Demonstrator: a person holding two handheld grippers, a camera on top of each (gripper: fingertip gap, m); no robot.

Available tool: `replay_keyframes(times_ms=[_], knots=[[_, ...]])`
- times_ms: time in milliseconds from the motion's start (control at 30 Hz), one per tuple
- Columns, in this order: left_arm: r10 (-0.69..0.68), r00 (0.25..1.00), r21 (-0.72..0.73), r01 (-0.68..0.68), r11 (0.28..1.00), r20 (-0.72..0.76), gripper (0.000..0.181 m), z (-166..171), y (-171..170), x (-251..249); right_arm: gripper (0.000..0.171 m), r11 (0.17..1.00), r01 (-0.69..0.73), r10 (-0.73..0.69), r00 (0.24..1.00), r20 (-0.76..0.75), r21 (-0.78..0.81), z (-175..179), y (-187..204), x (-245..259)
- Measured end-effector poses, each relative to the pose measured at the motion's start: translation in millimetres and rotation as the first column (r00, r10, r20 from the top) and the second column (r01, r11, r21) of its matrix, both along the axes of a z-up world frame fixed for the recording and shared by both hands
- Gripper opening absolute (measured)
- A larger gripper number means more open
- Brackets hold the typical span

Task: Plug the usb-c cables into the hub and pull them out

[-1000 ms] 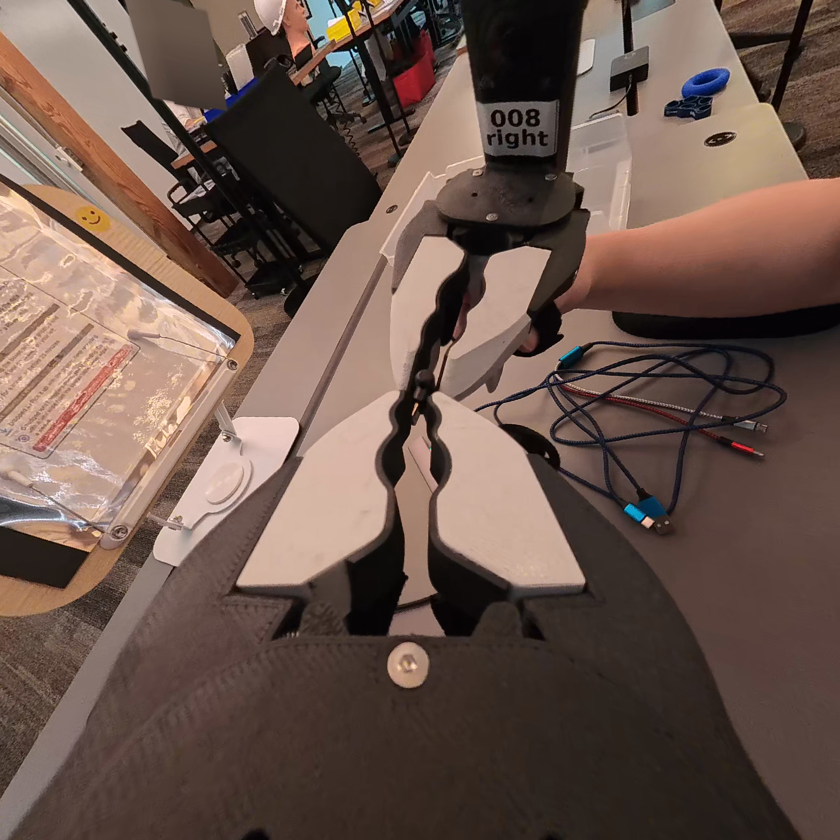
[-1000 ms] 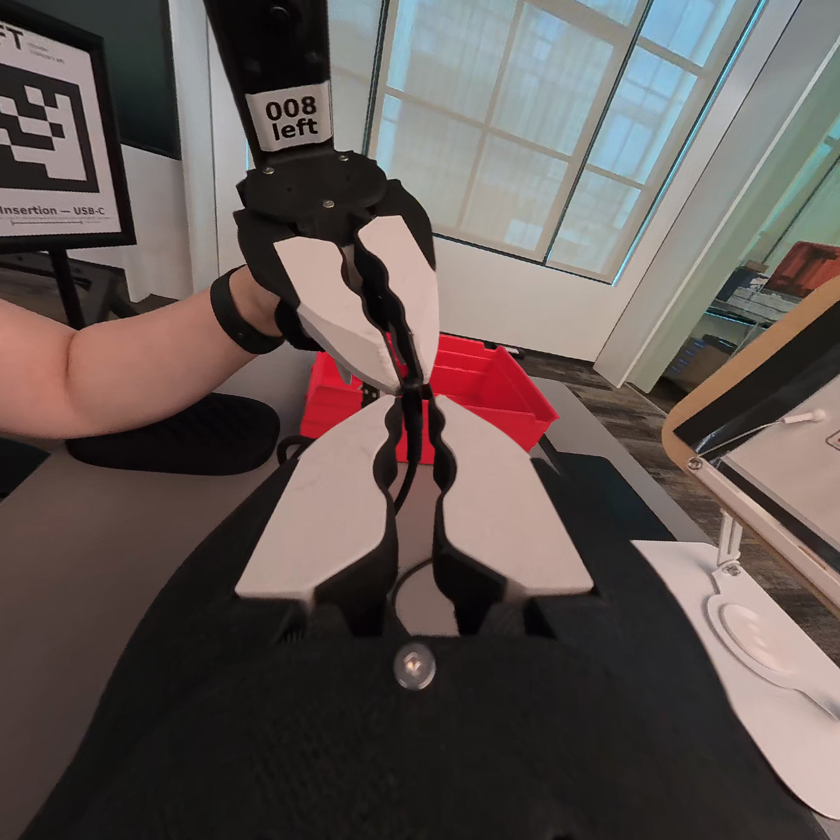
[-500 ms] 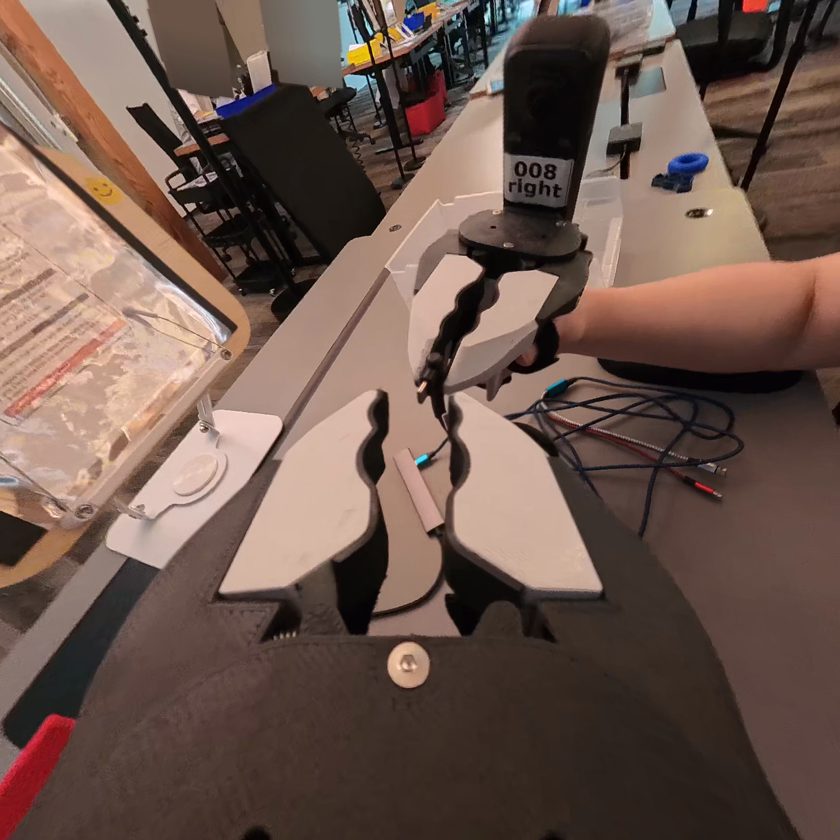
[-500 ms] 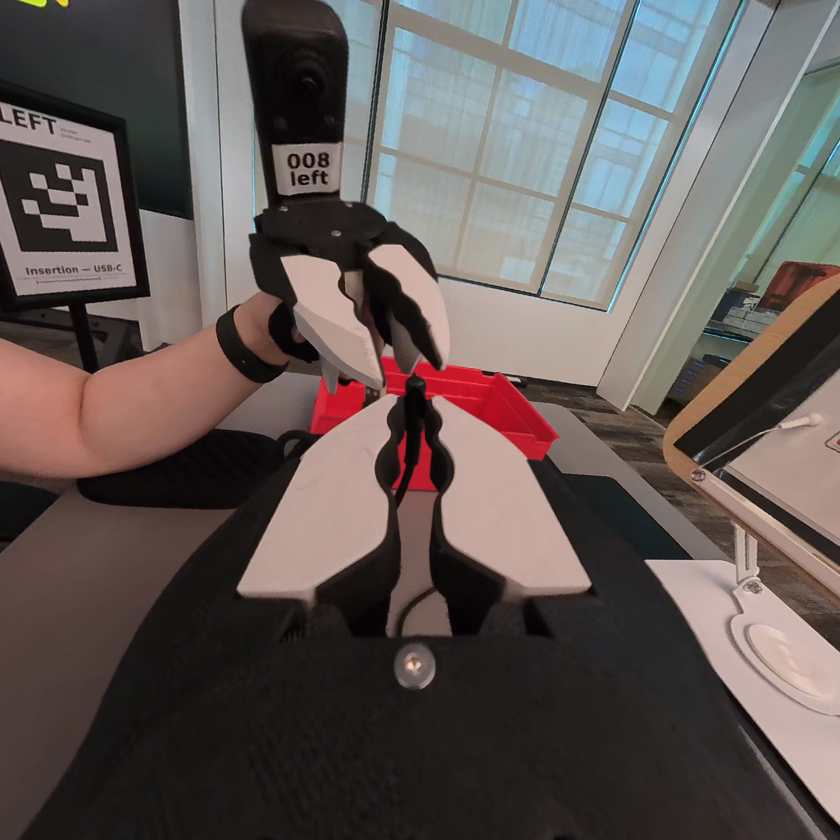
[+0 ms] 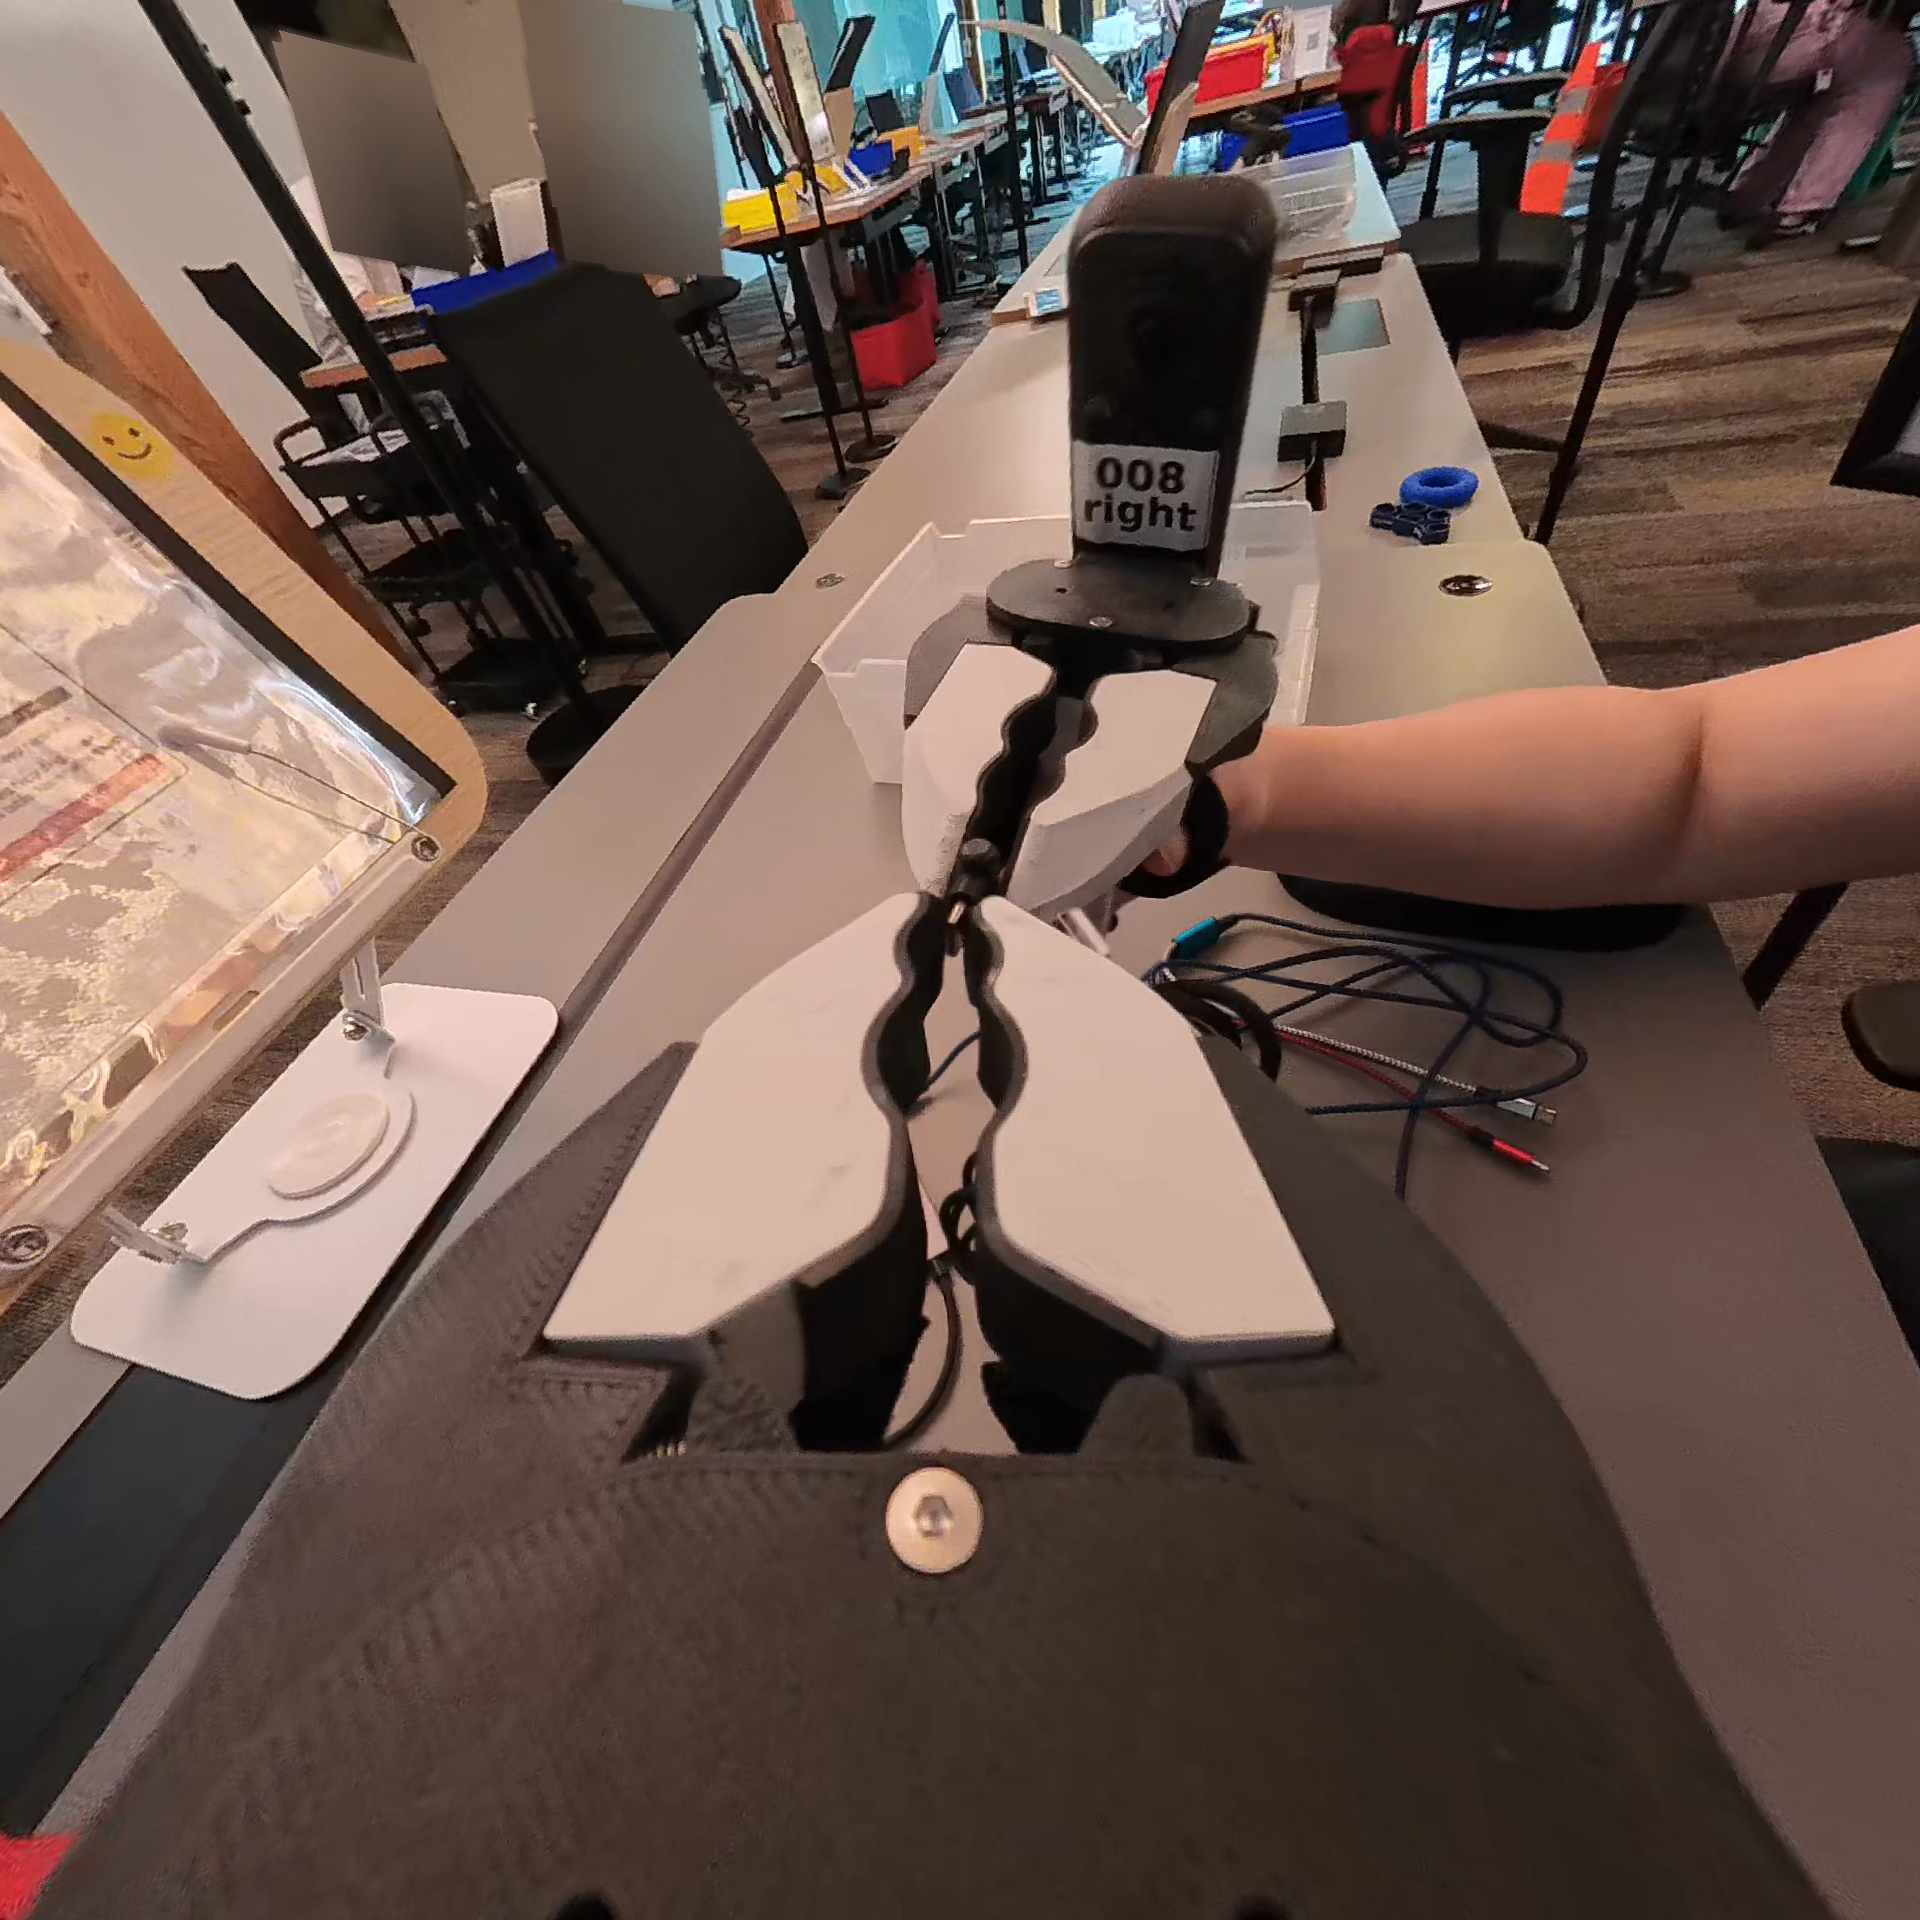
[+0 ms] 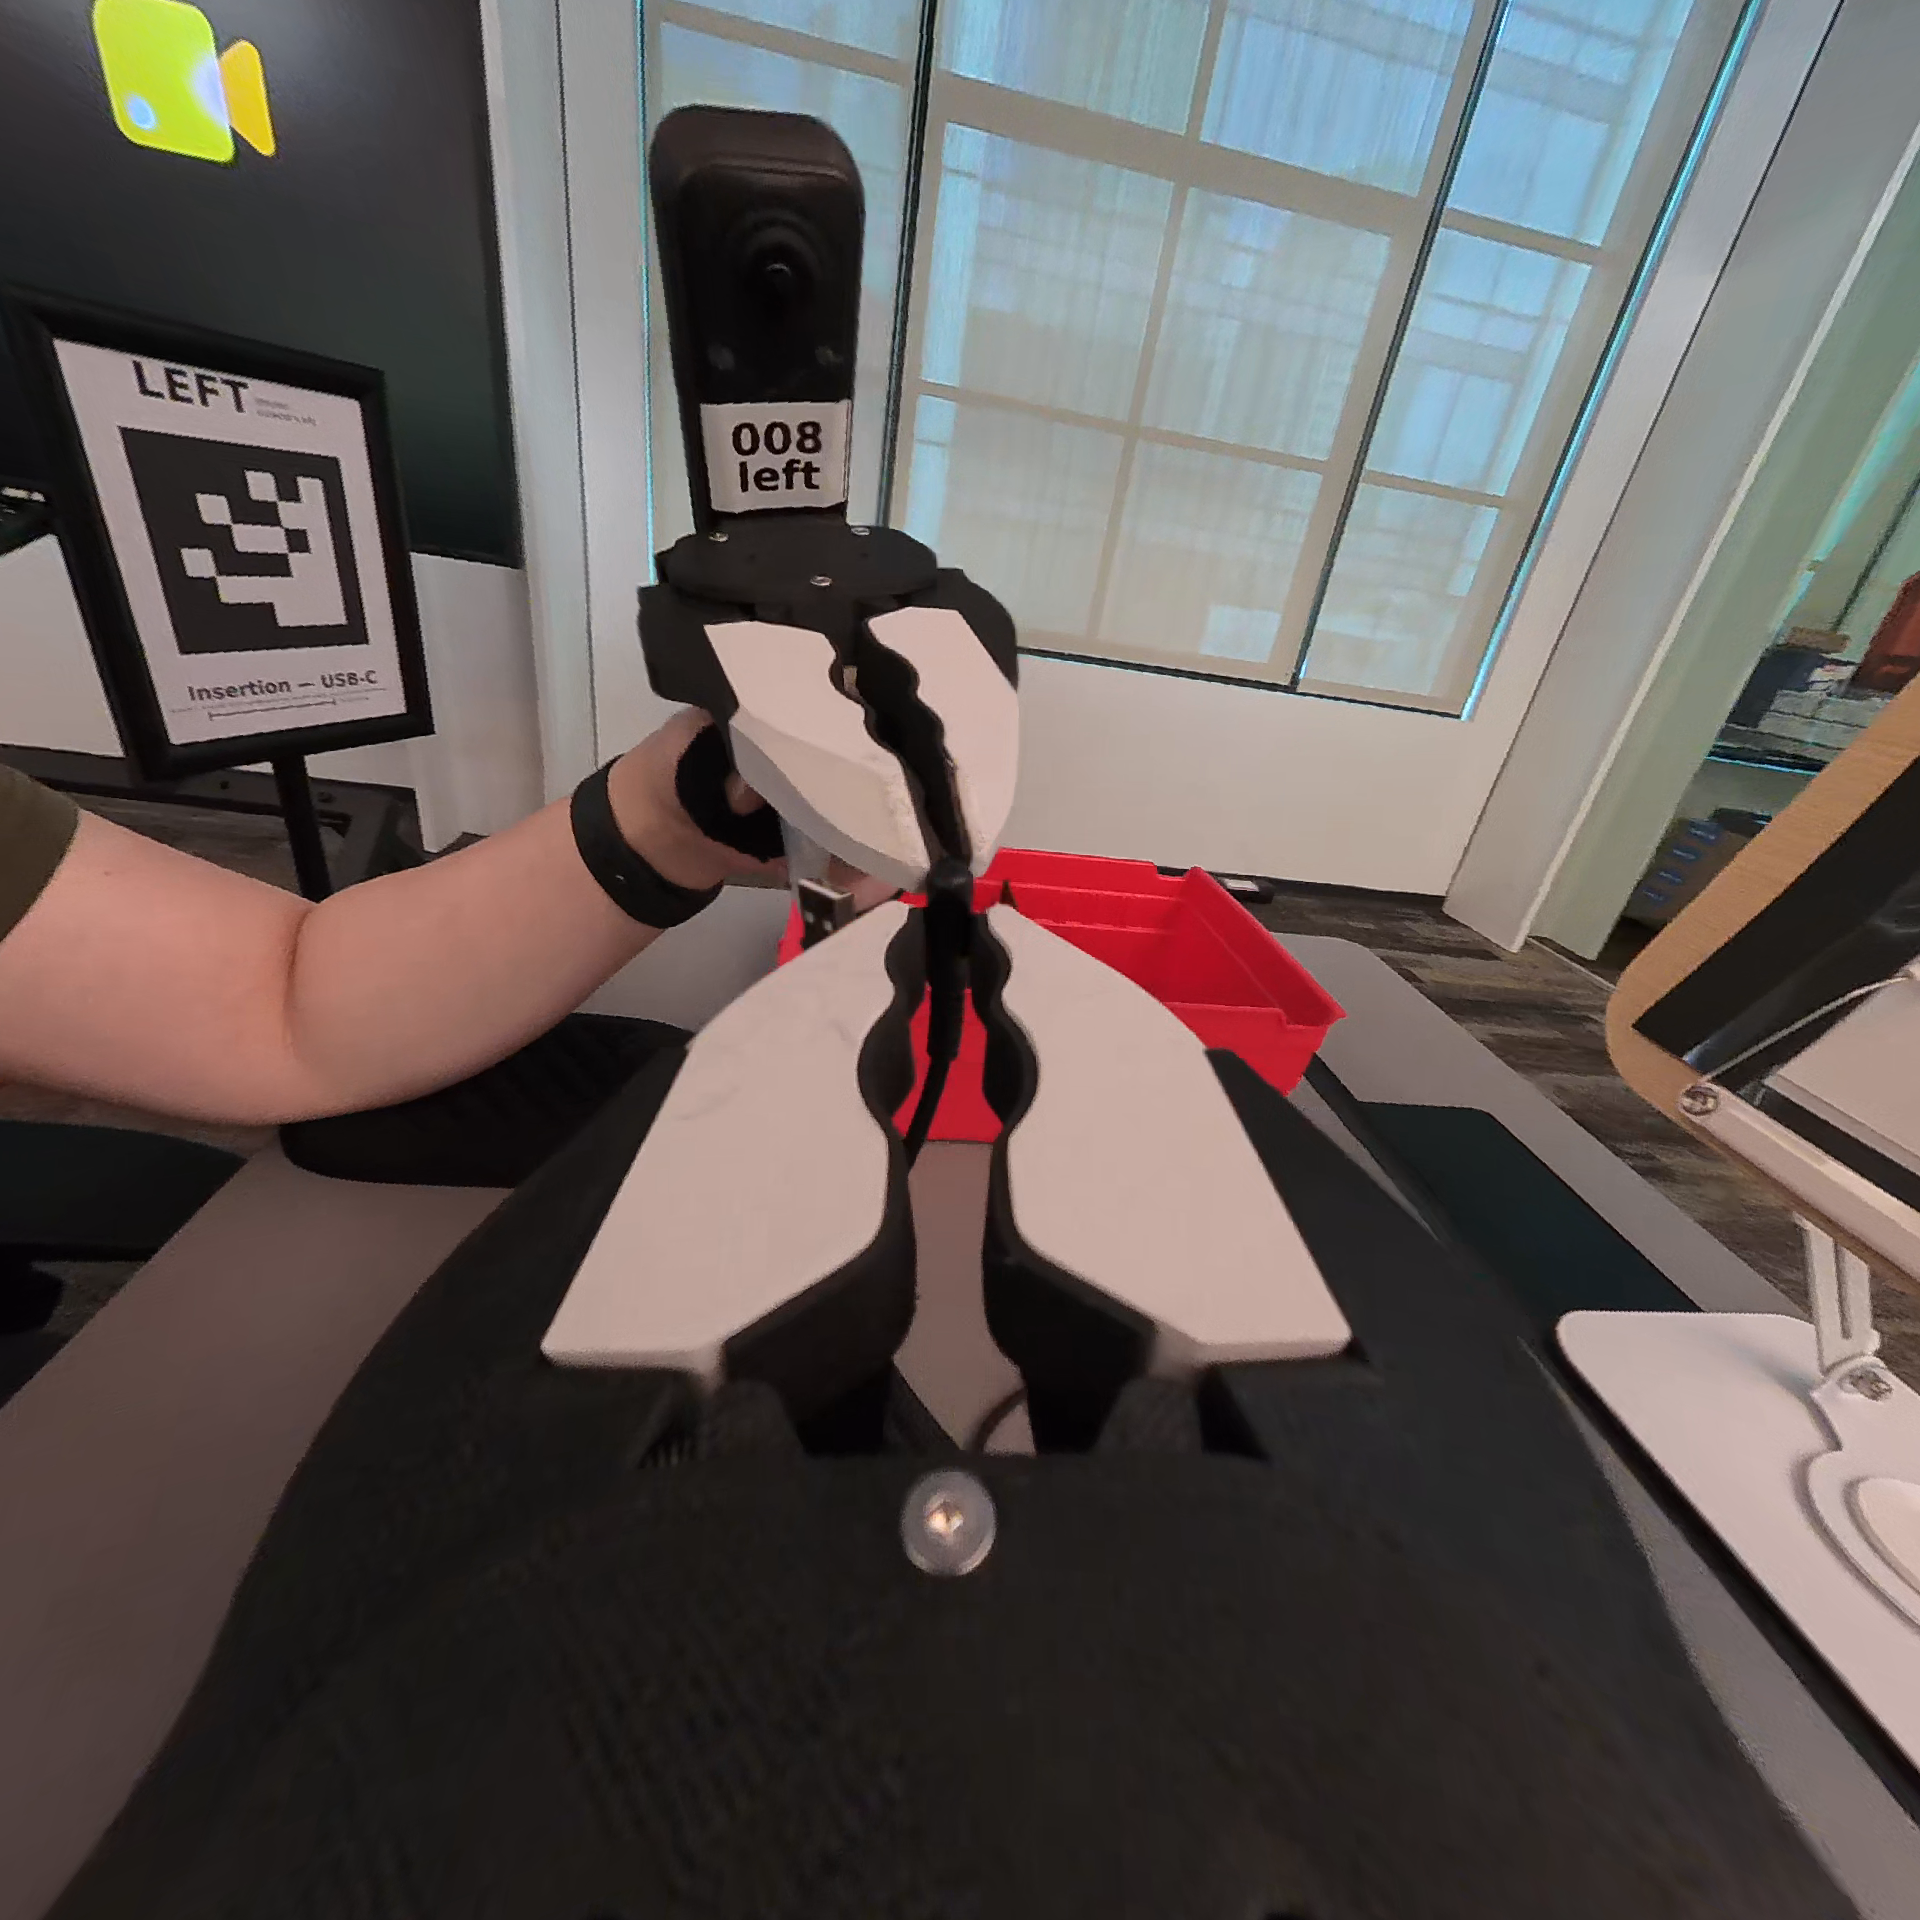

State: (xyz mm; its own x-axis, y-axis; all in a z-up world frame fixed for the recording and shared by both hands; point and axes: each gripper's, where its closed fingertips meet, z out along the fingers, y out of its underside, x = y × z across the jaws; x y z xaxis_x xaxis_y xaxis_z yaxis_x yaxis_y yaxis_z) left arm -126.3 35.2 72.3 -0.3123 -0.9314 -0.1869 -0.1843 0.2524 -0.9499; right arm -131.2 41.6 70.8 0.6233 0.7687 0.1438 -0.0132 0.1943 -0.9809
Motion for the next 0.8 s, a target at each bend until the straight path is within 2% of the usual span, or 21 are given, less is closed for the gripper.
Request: replay_keyframes(times_ms=[233,633,800], knots=[[-0.022,0.999,0.021,0.022,1.0,0.024,0.002,8.0,-7.5,-2.9,0.009,0.997,-0.076,0.072,0.991,-0.113,-0.026,8.8,-5.3,-2.0],[-0.036,0.999,0.018,0.035,0.999,0.008,0.002,6.9,-9.1,-4.4,0.009,0.989,-0.13,0.12,0.982,-0.147,-0.064,7.4,-7.1,-4.8],[-0.034,0.999,0.016,0.033,0.999,0.028,0.002,7.9,-9.5,-3.1,0.008,0.993,-0.11,0.104,0.989,-0.103,-0.053,8.0,-8.2,-3.0]])
